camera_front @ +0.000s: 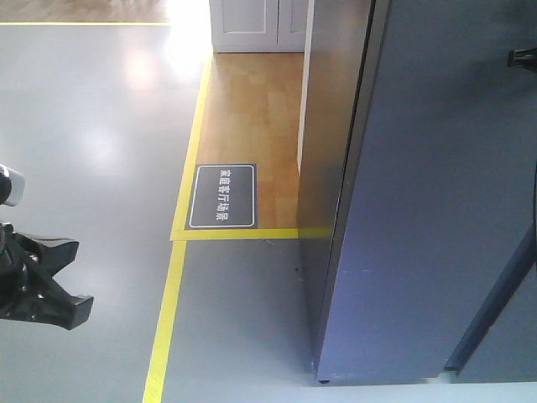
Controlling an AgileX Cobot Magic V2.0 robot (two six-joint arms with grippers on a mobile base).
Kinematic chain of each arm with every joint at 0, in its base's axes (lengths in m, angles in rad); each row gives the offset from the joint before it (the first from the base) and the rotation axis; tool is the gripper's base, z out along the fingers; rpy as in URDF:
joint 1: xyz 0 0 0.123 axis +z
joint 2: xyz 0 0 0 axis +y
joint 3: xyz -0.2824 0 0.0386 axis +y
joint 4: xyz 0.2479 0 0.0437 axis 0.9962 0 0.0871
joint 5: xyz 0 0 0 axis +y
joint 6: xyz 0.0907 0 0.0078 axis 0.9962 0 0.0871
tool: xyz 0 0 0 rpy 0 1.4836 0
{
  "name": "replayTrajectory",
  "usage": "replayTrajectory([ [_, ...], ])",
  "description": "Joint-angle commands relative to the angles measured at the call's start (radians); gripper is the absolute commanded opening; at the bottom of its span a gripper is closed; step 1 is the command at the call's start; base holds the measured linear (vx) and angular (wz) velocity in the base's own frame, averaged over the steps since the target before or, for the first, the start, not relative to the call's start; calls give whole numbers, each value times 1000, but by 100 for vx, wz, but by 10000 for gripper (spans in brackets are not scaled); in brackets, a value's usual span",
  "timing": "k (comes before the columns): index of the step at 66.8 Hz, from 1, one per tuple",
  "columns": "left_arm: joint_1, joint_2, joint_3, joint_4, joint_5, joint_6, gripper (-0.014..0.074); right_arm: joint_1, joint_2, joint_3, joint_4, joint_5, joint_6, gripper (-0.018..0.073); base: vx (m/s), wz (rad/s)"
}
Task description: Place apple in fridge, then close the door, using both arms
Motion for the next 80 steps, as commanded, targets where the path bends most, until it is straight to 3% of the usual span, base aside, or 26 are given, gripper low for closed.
replayTrajectory([
  [1, 1, -15, -23, 14, -56, -10, -6, -1, -90, -37, 9, 16, -32, -3, 0, 0],
  [11, 1, -15, -23, 14, -56, -10, -6, 0, -149, -5, 91, 113, -156, -3, 0, 0],
  [25, 1, -15, -23, 14, -56, -10, -6, 8, -324, 273, 309, 29, -326, -3, 0, 0],
  [34, 1, -15, -23, 14, -56, -10, -6, 55, -441, 427, 320, 34, -404, -3, 0, 0],
  [56, 1, -15, -23, 14, -56, -10, -6, 168, -701, 654, 288, 204, -314, -3, 0, 0],
  [80, 1, -15, -23, 14, -56, -10, -6, 188, -1030, 854, 286, 476, -264, -3, 0, 0],
])
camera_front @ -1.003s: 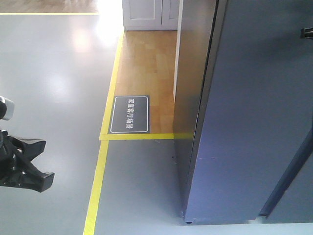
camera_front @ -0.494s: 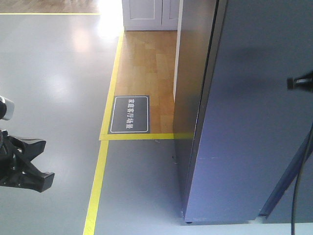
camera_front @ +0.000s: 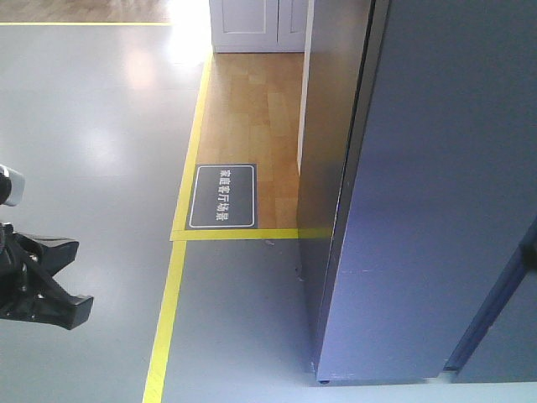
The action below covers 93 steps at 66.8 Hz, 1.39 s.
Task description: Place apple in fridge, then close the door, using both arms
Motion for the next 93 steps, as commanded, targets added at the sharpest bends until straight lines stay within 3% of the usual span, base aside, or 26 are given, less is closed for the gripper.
replayTrajectory([
  [1, 1, -15, -23, 14, -56, -10, -6, -1, -91, 21, -8, 26, 4, -3, 0, 0],
  [34, 1, -15, -23, 14, -56, -10, -6, -1, -498, 183, -5, 315, 7, -3, 0, 0],
  [51, 1, -15, -23, 14, -56, -10, -6, -1, -608, 192, -9, 309, 7, -3, 0, 0],
  [93, 1, -15, -23, 14, -56, -10, -6, -1, -614, 192, -2, 315, 7, -3, 0, 0],
])
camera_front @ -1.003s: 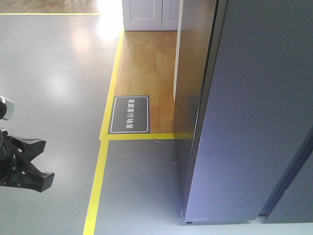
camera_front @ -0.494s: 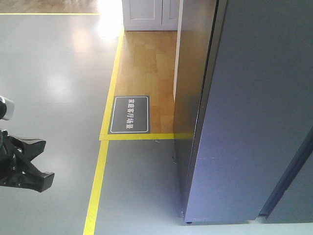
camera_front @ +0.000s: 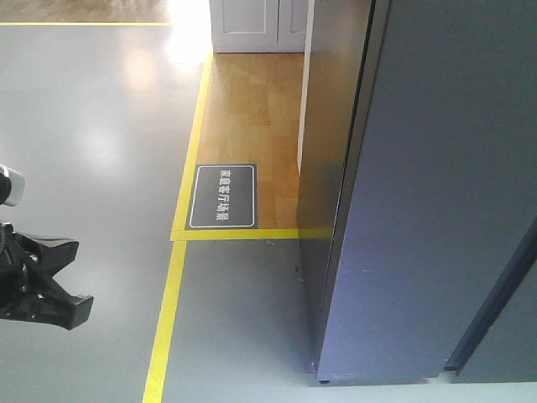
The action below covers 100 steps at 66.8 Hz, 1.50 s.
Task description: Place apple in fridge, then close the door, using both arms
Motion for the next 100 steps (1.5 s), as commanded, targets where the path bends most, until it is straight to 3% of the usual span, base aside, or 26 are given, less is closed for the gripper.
replayTrajectory([
  [1, 1, -15, -23, 14, -56, -10, -6, -1, 13, -22, -2, -53, -4, -3, 0, 0],
  [15, 7, -20, -23, 29, -60, -3, -6, -1, 13, -22, -2, -53, -4, -3, 0, 0],
  [22, 55, -60, -4, 0, -84, -1, -6, -1, 13, -22, -2, -53, -4, -3, 0, 0],
  [29, 143, -128, 55, -80, -145, 38, -6, -1, 13, -22, -2, -52, -4, -3, 0, 0],
  [42, 311, -320, 218, -286, -297, 251, -6, -1, 13, -22, -2, -51, -4, -3, 0, 0],
  [49, 383, -428, 310, -362, -375, 313, -6, -1, 13, -22, -2, -49, -4, -3, 0, 0],
  [77, 552, -781, 595, -333, -488, 274, -6, -1, 13, -22, -2, -49, -5, -3, 0, 0],
  [88, 569, -872, 672, -254, -511, 156, -6, -1, 13, -22, -2, -49, -5, -3, 0, 0],
  [100, 569, -933, 752, -257, -560, 156, -6, -1, 13, -22, -2, -49, -5, -3, 0, 0],
])
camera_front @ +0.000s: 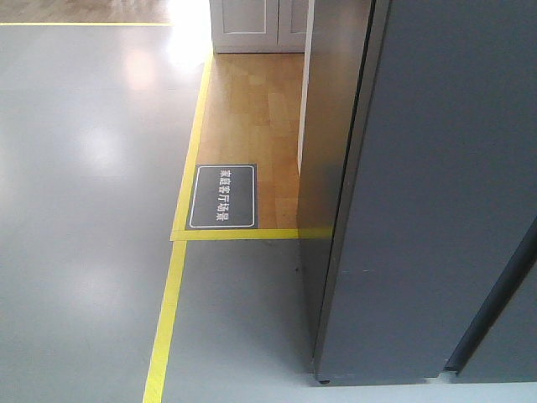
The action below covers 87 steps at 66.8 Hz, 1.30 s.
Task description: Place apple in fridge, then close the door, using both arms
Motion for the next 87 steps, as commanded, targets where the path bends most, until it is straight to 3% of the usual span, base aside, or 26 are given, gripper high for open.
replayTrajectory([
  [1, 1, -19, 1, 3, -94, -11, -6, -1, 13, -22, -3, -52, -5, -3, 0, 0],
  [15, -2, -35, 1, 1, -103, 90, -6, -1, 13, -22, -3, -52, -5, -3, 0, 0],
  [87, -30, -35, 1, -15, -168, 89, -6, -1, 13, -22, -3, -42, -6, -3, 0, 0],
])
